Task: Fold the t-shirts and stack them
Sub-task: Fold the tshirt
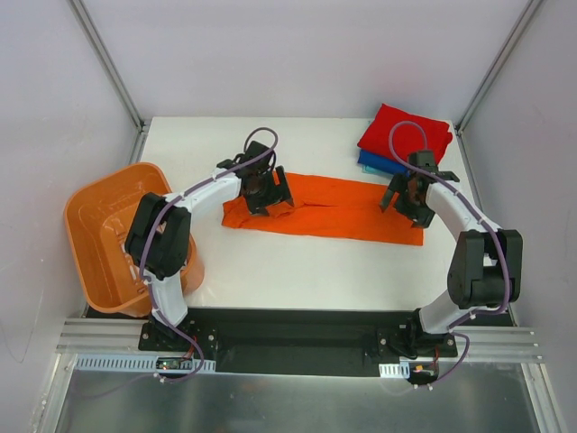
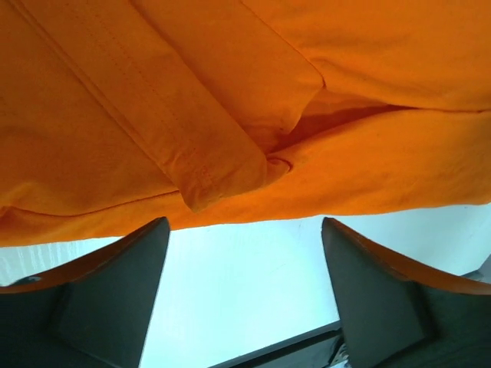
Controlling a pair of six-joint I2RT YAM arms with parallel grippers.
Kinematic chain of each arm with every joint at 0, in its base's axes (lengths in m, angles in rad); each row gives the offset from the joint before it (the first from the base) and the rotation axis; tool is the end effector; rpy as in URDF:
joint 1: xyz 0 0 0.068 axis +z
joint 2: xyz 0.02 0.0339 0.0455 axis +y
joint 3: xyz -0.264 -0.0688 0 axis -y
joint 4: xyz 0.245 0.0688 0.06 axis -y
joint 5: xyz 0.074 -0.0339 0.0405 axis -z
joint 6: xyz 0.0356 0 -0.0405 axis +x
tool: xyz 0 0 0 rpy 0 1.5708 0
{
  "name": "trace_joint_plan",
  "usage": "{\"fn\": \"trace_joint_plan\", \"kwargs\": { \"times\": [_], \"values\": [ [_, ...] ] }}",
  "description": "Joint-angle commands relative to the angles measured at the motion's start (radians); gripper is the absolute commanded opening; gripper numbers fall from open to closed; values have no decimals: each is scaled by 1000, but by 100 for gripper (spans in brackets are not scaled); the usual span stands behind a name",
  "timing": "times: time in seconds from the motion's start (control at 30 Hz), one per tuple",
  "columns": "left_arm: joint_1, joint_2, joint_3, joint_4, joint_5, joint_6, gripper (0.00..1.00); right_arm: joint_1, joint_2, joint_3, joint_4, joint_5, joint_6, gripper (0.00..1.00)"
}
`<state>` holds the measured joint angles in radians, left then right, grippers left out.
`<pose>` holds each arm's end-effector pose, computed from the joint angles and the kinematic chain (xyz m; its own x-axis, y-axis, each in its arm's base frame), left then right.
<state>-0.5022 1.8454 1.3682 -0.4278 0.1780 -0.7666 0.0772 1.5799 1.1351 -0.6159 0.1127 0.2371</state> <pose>0.3512 -0.2001 0.2226 -0.8916 -0.2893 -0.3483 -0.0679 0.8460 -0.5288 0.3221 0.0209 0.2308 -0.8509 0.1683 -0.4977 0.1831 0.9829 0.0193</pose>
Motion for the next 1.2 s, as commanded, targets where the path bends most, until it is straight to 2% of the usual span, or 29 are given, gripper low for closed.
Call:
{"fn": "trace_joint_plan", "kwargs": {
  "times": [0.0,0.1,0.3,0.4,0.47,0.53,0.7,0.87,0.97,1.07,1.17],
  "values": [
    [10,-2,-32,7,-32,-30,65,-2,-5,-3,-13,27,-19,97],
    [10,15,-23,8,-26,-20,55,-2,2,2,-12,25,-21,97],
    [17,83,35,8,-6,6,46,-2,8,8,-15,38,-27,97],
    [34,110,69,9,17,24,30,-2,12,11,-22,51,-30,97],
    [44,115,77,8,18,27,12,-2,15,14,-22,58,-30,97],
    [50,114,80,8,9,30,1,-2,20,17,-27,58,-30,97],
    [50,116,133,8,-3,113,0,-1,25,25,-25,51,-30,97],
    [50,179,232,1,70,252,0,-2,32,29,-31,56,-35,97],
    [48,224,287,-12,139,349,4,-2,34,32,-35,59,-38,97],
    [42,273,347,-52,237,465,12,-4,34,37,-38,56,-36,97],
    [22,330,423,-149,258,570,16,-1,34,38,-39,54,-38,97]
  ]
}}
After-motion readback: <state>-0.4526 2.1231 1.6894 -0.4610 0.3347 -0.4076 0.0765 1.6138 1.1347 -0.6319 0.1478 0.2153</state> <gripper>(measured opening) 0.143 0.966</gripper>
